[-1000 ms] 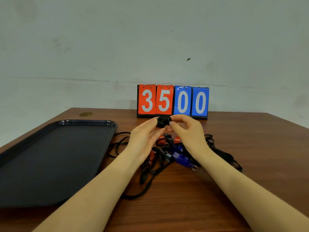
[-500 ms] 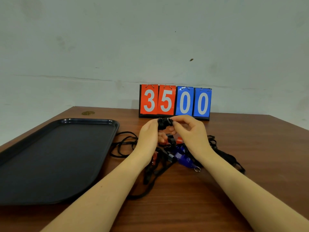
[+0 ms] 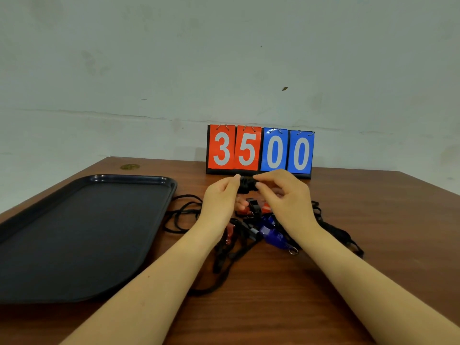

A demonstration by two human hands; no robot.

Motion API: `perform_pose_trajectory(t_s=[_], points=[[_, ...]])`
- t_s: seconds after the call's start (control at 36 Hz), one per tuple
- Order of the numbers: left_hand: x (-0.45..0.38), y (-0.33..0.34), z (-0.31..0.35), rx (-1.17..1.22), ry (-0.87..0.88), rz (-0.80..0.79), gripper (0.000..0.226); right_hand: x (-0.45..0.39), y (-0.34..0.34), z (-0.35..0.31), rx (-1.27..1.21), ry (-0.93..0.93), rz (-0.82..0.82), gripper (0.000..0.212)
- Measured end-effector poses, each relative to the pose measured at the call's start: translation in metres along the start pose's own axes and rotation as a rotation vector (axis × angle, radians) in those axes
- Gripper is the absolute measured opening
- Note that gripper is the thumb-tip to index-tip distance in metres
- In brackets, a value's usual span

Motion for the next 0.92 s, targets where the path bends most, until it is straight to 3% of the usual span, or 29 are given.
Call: perform_pose_trajectory(t_s=[0.11, 0.28, 0.56, 0.72, 0.83, 0.92], points=[[-0.001, -0.002, -0.002, -0.031, -0.001, 0.005, 0.027, 0.000, -0.001, 0.001, 0.085, -0.050, -0.008, 0.016], [-0.002, -0.004, -0.005, -0.118, 0.009, -0.002, 0.022, -0.003, 0.000, 0.003, -0.008, 0.107, -0.131, 0.011], [-0.001, -0.007, 0.002, -0.276, 0.084, -0.115, 0.018, -0.006, -0.009, 0.013, -0.607, 0.529, -0.348, 0.007], [0.001, -0.007, 0.002, -0.085, 0.027, -0.170, 0.022, -0.006, -0.004, 0.012, -1.076, 0.669, -0.399, 0.016], [0.002, -0.003, 0.003, 0.011, 0.013, -0.185, 0.027, -0.006, -0.001, 0.007, -1.273, 0.690, -0.315, 0.017], [0.004, 0.002, 0.004, 0.064, -0.040, -0.162, 0.024, -0.006, 0.002, 0.008, -1.268, 0.673, -0.242, 0.015]])
Point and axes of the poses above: each hand's wrist, its own x-axis away from the middle knuckle, its own y-axis out of the palm, z = x × y, the point moved 2 cm from there along -x, towards the middle knuckle, and after that the axes turned 6 degrees about -z, right-handed, at the moved point
